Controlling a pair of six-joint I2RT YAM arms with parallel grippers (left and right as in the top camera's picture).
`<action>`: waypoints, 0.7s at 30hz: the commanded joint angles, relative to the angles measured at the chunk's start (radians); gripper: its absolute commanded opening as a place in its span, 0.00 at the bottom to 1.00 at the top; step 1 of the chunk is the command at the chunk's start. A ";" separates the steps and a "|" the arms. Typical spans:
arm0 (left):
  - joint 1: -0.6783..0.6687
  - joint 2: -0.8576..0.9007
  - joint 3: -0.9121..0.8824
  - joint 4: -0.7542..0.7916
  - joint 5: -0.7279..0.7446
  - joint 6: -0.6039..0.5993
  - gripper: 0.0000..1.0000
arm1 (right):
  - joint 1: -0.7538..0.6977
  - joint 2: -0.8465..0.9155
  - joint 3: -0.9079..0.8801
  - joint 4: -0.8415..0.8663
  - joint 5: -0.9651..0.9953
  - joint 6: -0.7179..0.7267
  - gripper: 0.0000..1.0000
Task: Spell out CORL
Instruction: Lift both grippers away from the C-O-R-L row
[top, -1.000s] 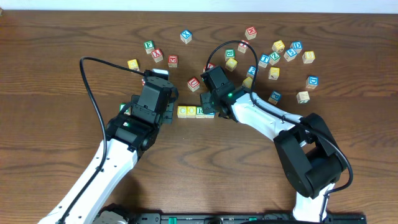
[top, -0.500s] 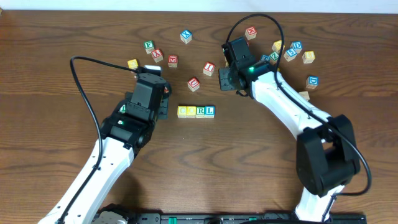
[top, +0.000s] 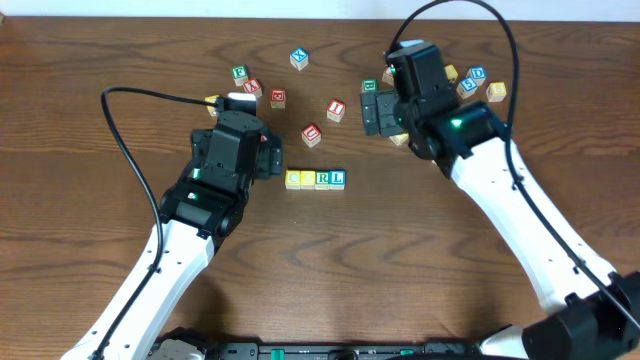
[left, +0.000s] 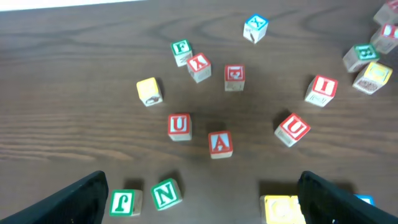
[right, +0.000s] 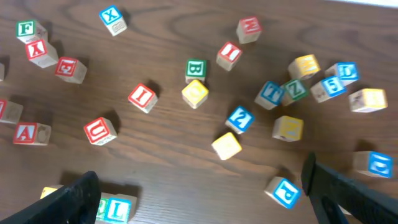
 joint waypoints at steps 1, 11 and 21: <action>0.006 -0.015 -0.005 0.031 -0.018 0.003 0.96 | -0.002 -0.018 0.018 -0.008 0.034 -0.050 0.99; 0.006 -0.029 -0.005 0.044 -0.017 0.002 0.96 | -0.002 -0.017 0.018 -0.010 0.033 -0.052 0.99; 0.006 -0.028 -0.005 0.044 -0.017 0.002 0.96 | -0.002 -0.017 0.018 -0.011 0.033 -0.052 0.99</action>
